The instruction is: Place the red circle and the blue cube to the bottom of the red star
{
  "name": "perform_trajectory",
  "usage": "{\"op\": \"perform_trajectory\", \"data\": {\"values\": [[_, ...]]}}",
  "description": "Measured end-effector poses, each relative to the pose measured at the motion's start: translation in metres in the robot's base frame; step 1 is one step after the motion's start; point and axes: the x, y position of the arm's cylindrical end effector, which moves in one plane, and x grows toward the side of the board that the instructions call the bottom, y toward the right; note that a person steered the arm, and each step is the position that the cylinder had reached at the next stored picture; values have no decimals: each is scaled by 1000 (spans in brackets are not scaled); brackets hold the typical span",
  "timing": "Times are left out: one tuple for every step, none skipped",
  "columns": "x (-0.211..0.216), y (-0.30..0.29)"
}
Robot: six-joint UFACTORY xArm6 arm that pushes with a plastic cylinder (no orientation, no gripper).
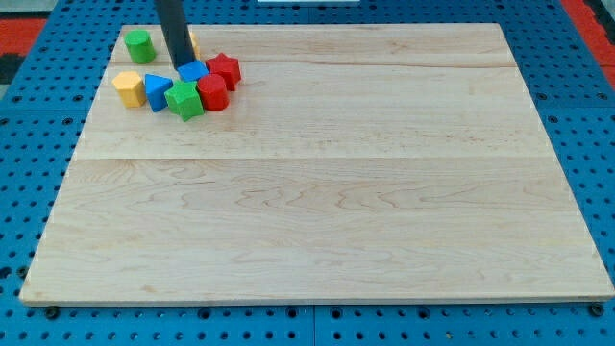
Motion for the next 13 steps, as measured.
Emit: {"op": "perform_trajectory", "data": {"values": [[9, 94], [4, 96], [-18, 76], [-1, 49], [3, 34], [5, 22], [17, 14], [38, 62], [50, 71], [81, 106], [145, 109], [152, 20], [108, 23]]}}
